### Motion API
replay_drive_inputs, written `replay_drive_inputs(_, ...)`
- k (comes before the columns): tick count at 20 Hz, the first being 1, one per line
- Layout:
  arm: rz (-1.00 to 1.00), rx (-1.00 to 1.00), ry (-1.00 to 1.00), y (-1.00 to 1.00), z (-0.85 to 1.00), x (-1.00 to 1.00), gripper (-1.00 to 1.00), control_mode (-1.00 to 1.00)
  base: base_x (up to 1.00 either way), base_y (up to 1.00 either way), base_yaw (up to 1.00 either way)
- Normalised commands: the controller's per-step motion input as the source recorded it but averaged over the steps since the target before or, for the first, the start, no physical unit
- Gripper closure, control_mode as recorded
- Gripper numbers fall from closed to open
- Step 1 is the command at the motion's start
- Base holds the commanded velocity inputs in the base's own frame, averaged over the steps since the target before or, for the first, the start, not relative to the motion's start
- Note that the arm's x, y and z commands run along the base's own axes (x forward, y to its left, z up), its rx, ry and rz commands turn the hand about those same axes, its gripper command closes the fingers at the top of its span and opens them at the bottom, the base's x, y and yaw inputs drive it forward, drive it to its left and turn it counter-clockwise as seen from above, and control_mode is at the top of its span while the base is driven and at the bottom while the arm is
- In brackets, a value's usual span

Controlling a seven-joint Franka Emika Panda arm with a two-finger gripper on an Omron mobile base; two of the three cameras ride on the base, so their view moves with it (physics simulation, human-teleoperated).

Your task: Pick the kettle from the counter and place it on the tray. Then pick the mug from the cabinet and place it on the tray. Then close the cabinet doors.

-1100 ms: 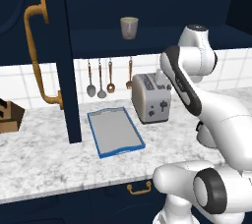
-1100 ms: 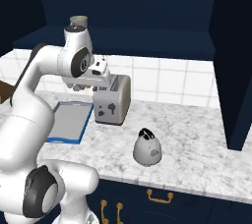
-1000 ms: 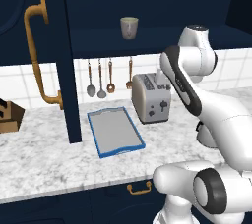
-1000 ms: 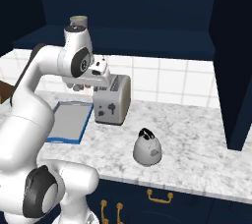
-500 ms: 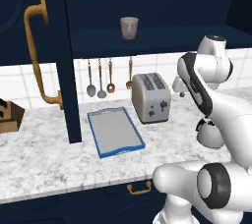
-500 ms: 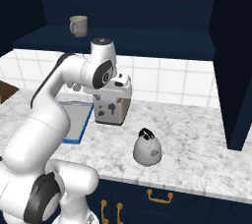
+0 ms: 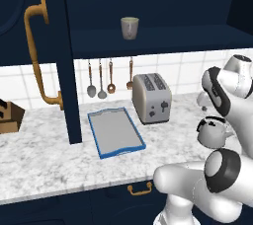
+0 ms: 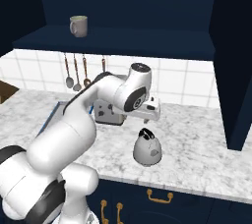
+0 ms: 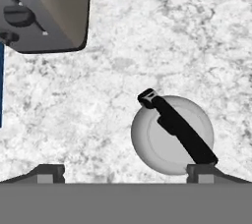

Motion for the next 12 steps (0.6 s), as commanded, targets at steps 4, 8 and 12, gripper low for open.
replay_drive_inputs(4, 0.0, 0.01, 0.09, -0.53, -0.49, 0.0, -1.0, -1.0, 0.0, 0.0, 0.0)
replay_drive_inputs(8, 0.0, 0.03, 0.11, -0.56, -0.29, 0.01, -1.0, -1.0, 0.0, 0.0, 0.0)
replay_drive_inputs(12, 0.01, 0.0, 0.14, -0.32, -0.28, 0.1, -1.0, -1.0, 0.0, 0.0, 0.0)
